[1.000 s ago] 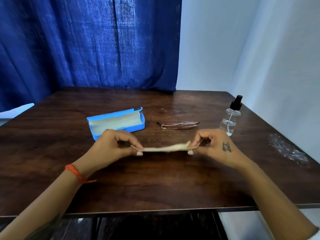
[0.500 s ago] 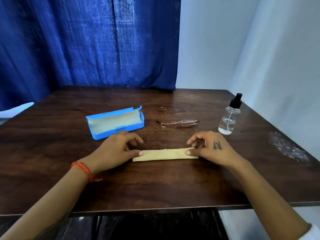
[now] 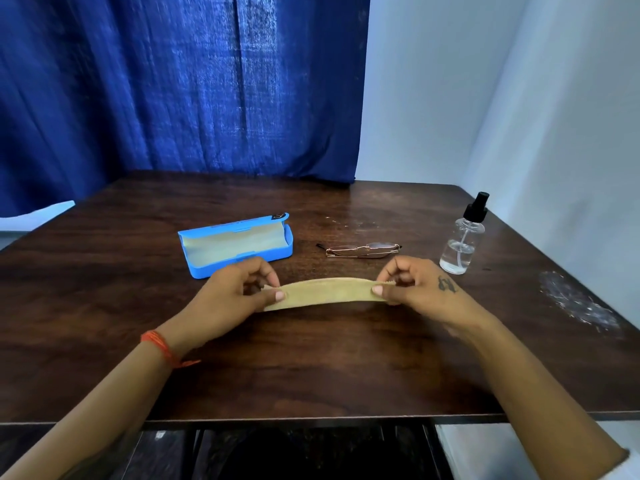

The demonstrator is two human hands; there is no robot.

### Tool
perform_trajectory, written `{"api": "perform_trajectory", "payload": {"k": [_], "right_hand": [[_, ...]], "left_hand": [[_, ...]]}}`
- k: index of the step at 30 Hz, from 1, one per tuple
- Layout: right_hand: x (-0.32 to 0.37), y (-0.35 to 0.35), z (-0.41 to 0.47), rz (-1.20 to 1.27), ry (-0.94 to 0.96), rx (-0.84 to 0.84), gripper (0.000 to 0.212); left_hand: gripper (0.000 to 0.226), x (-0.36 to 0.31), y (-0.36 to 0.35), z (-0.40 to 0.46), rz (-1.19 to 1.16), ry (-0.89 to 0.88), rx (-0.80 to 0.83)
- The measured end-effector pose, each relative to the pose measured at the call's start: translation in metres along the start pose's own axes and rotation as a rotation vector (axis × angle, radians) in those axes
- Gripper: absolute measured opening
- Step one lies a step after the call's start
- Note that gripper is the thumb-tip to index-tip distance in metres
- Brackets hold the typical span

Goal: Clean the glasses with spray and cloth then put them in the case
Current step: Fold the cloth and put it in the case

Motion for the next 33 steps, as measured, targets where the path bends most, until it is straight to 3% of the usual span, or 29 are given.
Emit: {"api": "perform_trajectory", "payload": {"k": [3, 8, 14, 18, 21, 33], "right_hand": [[0.006, -0.005, 0.003, 0.395, -0.046, -0.012, 0.011], [0.022, -0.017, 0.019, 0.552, -0.052, -0.084, 0.015], [0.051, -0.044, 0.050, 0.460, 0.014, -0.123, 0.019], [0.063, -0.061, 0.081, 0.182, 0.095, -0.273, 0.017], [0.072, -0.074, 0.097, -0.038, 0.196, -0.361, 0.013], [0.065, -0.102, 0.107, -0.223, 0.434, -0.425, 0.014]], "left_hand": [[0.012, 0.006, 0.012, -0.003, -0.333, 0.101, -0.087], [0.017, 0.015, 0.034, -0.008, -0.628, 0.131, -0.223], [0.021, 0.033, 0.076, -0.012, -0.424, 0.110, -0.472], [0.021, 0.038, 0.104, -0.009, -0.148, 0.079, -0.635], [0.016, 0.037, 0.109, -0.003, -0.004, 0.051, -0.672], [0.014, 0.047, 0.103, 0.006, 0.245, -0.066, -0.729]]}}
Point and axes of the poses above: each hand's wrist, its own z-axis towards the middle knuckle, its own y-axis out of the back of the hand, x = y × z, the point moved 7 cm from there along z, towards the middle knuckle
